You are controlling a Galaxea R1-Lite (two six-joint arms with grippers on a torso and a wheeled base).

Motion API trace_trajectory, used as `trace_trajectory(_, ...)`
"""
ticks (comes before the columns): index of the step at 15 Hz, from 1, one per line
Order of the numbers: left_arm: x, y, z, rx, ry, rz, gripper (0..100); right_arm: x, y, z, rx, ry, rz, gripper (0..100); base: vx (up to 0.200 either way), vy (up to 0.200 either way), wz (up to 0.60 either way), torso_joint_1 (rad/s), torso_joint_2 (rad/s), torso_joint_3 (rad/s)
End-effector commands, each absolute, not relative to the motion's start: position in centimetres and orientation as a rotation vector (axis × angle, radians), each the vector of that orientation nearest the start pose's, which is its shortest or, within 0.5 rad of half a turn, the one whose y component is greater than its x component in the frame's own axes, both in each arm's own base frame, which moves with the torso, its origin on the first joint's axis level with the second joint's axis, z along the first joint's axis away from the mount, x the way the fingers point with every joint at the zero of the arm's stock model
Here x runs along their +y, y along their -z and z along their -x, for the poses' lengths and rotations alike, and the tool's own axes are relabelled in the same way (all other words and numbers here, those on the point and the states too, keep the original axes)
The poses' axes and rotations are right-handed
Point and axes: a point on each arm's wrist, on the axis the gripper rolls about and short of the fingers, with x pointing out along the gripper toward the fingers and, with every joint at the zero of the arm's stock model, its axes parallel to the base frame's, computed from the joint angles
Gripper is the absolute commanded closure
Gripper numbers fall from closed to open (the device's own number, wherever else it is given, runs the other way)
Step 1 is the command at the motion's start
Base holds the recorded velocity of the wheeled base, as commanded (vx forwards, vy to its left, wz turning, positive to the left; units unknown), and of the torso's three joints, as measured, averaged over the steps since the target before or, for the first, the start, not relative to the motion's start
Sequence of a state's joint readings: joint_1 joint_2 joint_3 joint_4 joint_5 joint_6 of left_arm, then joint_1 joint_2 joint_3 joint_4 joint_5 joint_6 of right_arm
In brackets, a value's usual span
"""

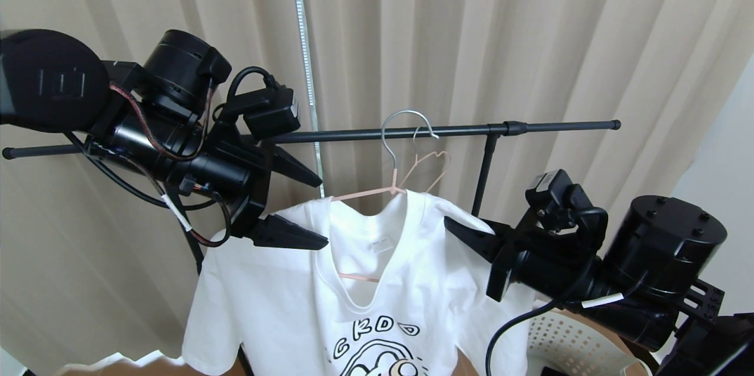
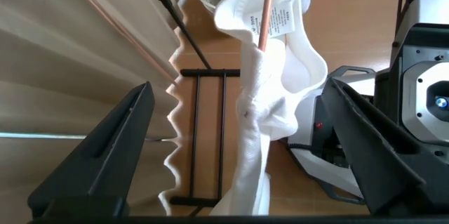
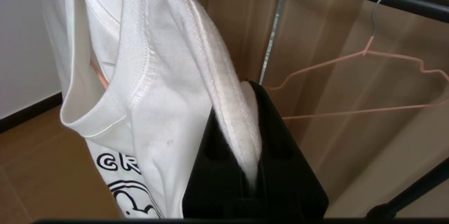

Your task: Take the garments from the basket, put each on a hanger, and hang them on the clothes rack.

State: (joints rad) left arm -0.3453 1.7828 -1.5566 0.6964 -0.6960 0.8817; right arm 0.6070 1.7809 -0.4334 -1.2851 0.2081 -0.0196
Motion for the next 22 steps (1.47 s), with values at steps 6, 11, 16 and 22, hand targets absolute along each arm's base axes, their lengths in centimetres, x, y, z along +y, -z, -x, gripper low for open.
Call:
trace_trajectory(6, -12.6, -23.9, -29.0, 0.486, 1.323, -0.567, 0, 16.2, -13.4, -22.4, 0.052, -0.818, 0.031, 100, 0.000, 0.000, 0.00, 0.000, 0.00, 0.000)
trace_trajectory(11, -13.0, -23.3, -29.4, 0.501, 1.334, -0.562, 0, 16.2, -13.5, -22.4, 0.050, -0.818, 0.029, 100, 0.000, 0.000, 0.00, 0.000, 0.00, 0.000)
trace_trajectory(16, -13.1, -23.0, -29.6, 0.510, 1.338, -0.559, 0, 16.2, -13.5, -22.4, 0.048, -0.818, 0.029, 100, 0.000, 0.000, 0.00, 0.000, 0.00, 0.000)
trace_trajectory(22, -13.3, -22.6, -29.8, 0.524, 1.343, -0.556, 100, 16.2, -13.5, -22.3, 0.050, -0.822, 0.028, 100, 0.000, 0.000, 0.00, 0.000, 0.00, 0.000)
